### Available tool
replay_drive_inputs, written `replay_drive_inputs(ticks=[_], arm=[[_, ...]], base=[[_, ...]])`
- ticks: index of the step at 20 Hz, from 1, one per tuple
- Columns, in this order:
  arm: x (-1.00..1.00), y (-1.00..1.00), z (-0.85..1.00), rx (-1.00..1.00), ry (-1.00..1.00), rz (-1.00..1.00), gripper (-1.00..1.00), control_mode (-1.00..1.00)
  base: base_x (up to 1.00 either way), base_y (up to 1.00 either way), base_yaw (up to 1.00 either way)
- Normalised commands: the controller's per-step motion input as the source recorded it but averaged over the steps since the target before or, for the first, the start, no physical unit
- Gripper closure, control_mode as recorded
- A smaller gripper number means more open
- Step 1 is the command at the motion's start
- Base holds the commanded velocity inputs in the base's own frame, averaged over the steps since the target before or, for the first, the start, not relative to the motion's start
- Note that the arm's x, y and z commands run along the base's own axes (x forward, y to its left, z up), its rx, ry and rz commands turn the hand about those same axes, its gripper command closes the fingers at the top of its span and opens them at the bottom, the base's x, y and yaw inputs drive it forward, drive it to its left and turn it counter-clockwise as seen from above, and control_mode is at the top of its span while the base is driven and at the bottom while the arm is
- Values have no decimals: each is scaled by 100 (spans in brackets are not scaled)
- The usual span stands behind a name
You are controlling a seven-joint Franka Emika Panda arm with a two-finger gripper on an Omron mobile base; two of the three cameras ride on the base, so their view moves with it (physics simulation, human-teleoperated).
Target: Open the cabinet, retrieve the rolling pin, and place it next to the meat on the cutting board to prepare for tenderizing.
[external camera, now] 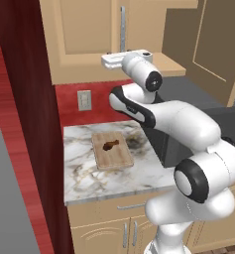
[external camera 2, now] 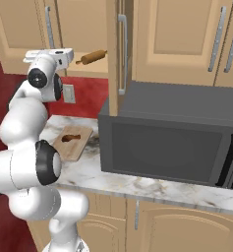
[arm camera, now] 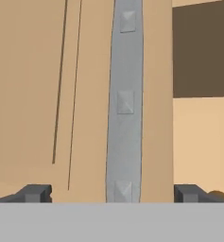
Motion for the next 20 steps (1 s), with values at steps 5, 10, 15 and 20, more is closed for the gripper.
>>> replay_drive_inputs(ticks=[5, 10, 15, 20], arm=[[0, 18, 0, -1, -2, 0, 100, -100], [-8, 0, 0, 0, -1, -5, 100, -100], [-19, 0, 3, 0, -1, -11, 100, -100], [-7, 0, 1, 0, 0, -13, 100, -100]], base=[[0, 0, 0], [0, 0, 0], [0, 0, 0], [0, 0, 0]])
